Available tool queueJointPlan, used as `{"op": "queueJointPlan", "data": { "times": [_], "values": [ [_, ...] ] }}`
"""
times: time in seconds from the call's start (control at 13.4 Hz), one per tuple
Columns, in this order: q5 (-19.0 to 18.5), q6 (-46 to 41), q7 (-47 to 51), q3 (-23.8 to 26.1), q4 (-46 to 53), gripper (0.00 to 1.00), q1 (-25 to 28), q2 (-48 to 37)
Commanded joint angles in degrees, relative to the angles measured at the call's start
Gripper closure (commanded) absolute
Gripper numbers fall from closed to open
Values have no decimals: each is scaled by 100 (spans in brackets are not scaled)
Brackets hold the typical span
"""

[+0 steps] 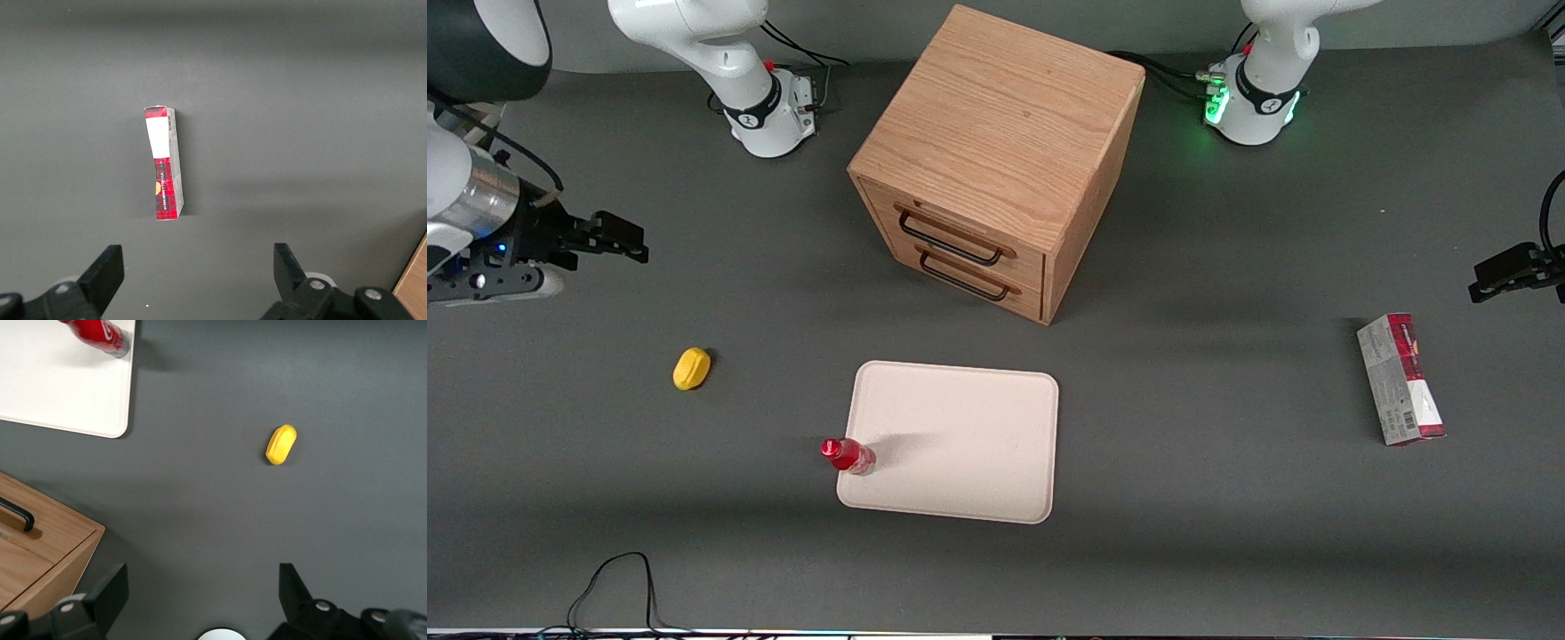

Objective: Place coke bottle on tray

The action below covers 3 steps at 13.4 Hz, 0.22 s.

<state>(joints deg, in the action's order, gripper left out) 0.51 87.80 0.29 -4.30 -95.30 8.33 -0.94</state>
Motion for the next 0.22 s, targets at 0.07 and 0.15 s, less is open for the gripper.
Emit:
{"op": "queueJointPlan", "data": {
  "times": [0.07,0.15],
  "values": [
    [107,-210,-73,269,168,0,-137,-11],
    [107,-281,-73,524,213,0,-383,-3]
  ]
}}
